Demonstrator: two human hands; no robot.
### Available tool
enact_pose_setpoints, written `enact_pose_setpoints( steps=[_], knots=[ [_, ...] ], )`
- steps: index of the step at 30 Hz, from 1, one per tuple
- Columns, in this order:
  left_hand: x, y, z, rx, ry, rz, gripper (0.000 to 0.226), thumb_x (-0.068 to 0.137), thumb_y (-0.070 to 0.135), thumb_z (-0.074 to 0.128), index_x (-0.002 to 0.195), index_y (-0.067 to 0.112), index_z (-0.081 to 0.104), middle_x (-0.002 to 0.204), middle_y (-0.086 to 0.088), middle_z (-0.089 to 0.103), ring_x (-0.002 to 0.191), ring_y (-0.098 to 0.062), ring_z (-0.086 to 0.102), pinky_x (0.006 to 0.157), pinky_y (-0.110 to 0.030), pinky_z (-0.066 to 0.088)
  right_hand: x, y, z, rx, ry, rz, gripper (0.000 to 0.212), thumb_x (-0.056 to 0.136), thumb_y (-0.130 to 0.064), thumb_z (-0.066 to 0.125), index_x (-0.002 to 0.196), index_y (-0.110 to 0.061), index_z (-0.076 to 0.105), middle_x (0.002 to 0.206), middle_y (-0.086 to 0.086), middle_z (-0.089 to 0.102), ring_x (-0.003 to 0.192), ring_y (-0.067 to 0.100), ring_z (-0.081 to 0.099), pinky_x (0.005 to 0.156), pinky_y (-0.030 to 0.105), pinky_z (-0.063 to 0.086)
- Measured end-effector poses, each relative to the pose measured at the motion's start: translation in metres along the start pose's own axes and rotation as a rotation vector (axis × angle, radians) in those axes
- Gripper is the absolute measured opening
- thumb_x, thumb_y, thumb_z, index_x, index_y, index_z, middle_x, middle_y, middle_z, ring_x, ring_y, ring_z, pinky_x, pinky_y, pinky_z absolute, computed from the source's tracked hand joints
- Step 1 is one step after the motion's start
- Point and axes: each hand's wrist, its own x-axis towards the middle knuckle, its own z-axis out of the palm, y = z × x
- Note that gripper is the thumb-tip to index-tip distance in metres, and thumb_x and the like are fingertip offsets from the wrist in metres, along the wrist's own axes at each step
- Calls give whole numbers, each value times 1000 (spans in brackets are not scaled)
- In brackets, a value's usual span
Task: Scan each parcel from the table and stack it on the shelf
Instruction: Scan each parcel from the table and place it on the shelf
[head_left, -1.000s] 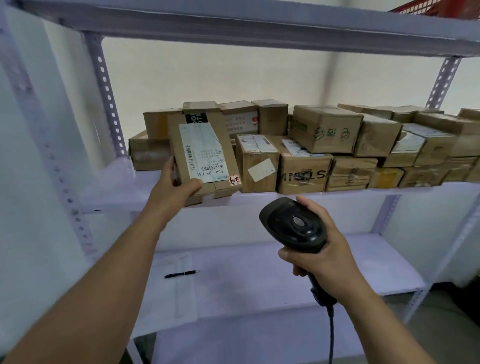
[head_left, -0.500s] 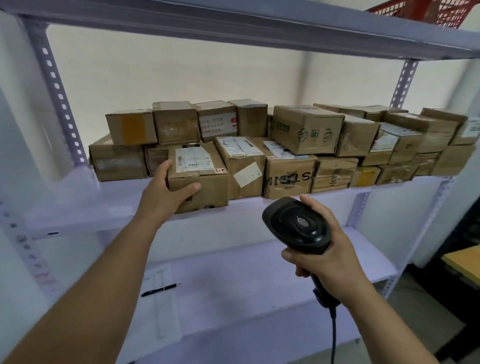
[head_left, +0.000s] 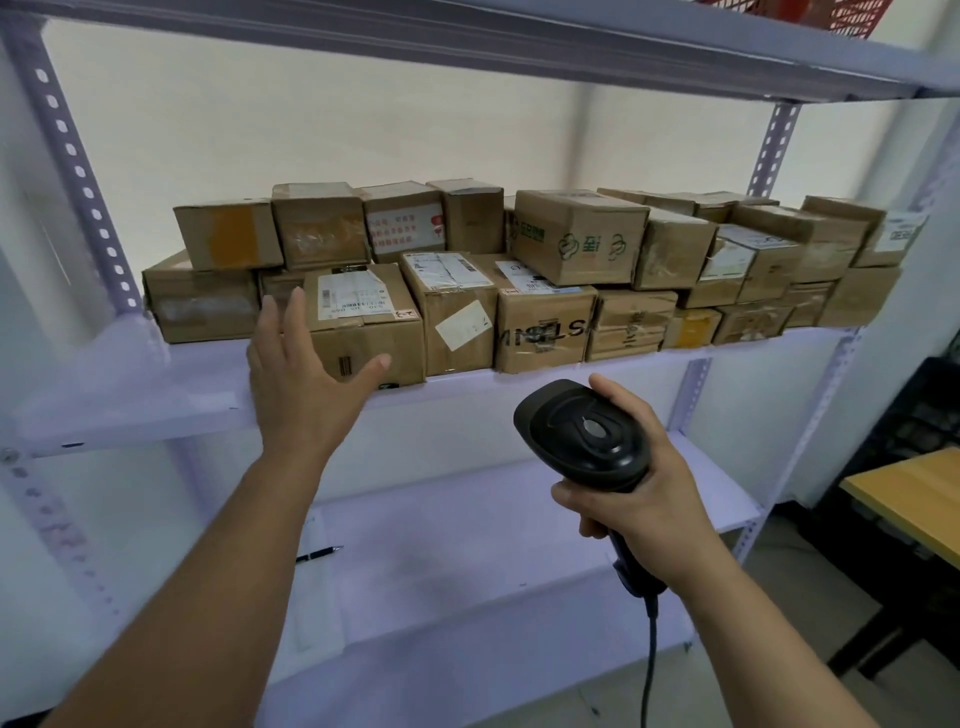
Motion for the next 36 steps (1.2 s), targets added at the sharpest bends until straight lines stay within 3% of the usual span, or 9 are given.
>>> enact_pose_setpoints(
  steps=[3, 7, 13, 20, 24, 26, 31, 34, 36],
  knots=[
    [-32, 18, 6, -37, 60, 130, 80, 79, 39, 76, 144, 12, 36, 148, -14, 35, 135, -31, 31, 108, -48, 31, -12, 0, -14, 7, -3, 2, 89, 70, 8, 80, 129, -50, 47, 113, -16, 61, 58, 15, 63, 54, 31, 55],
    [-90, 47, 30, -115, -58, 154, 58, 83, 31, 73, 132, 10, 51, 126, -10, 55, 116, -28, 49, 96, -44, 43, -36, 0, -40, 34, 9, 10, 88, 70, 9, 79, 129, -48, 47, 110, -17, 63, 56, 16, 62, 53, 30, 54],
    [-190, 98, 74, -179, -255, 127, 50, 84, 24, 72, 130, 13, 53, 123, -6, 56, 111, -23, 52, 93, -37, 43, -97, 8, -107, 53, 104, 62, 88, 69, 15, 77, 128, -44, 49, 118, -6, 62, 56, 9, 61, 49, 29, 52],
    [-281, 187, 120, -214, -429, 200, 51, 83, 27, 73, 129, 13, 54, 124, -6, 56, 114, -28, 51, 98, -45, 42, -173, 6, -197, 12, 180, 106, 86, 71, 8, 79, 126, -50, 47, 122, -6, 59, 61, 7, 62, 52, 30, 53],
    [-330, 244, 146, -262, -481, 291, 52, 82, 25, 74, 128, 12, 55, 123, -8, 57, 112, -29, 53, 96, -44, 43, -216, 6, -253, -4, 254, 131, 86, 72, 7, 79, 128, -48, 46, 111, -27, 61, 71, 10, 65, 53, 31, 56],
    [-355, 271, 159, -292, -511, 329, 52, 81, 24, 75, 127, 11, 56, 120, -8, 58, 110, -29, 53, 94, -43, 44, -237, 7, -281, -8, 299, 139, 86, 72, 8, 79, 130, -45, 46, 107, -30, 61, 70, 8, 64, 53, 32, 55],
    [-412, 330, 191, -348, -602, 402, 53, 78, 29, 76, 124, 10, 57, 117, -10, 59, 108, -31, 54, 93, -45, 44, -286, 7, -344, -52, 424, 133, 87, 71, 7, 80, 129, -47, 44, 118, -8, 60, 62, 9, 63, 49, 33, 54],
    [-439, 358, 204, -382, -652, 434, 55, 77, 40, 67, 122, 9, 58, 114, -10, 59, 108, -30, 54, 93, -48, 45, -313, 9, -377, -78, 507, 130, 88, 71, 3, 82, 134, -44, 43, 121, -7, 59, 66, 24, 65, 47, 36, 55],
    [-453, 375, 213, -402, -702, 443, 54, 79, 36, 70, 124, 10, 57, 116, -8, 58, 110, -29, 53, 95, -49, 44, -328, 11, -396, -94, 560, 131, 88, 71, 5, 81, 137, -39, 42, 121, -8, 59, 70, 18, 65, 47, 33, 54]
  ],
)
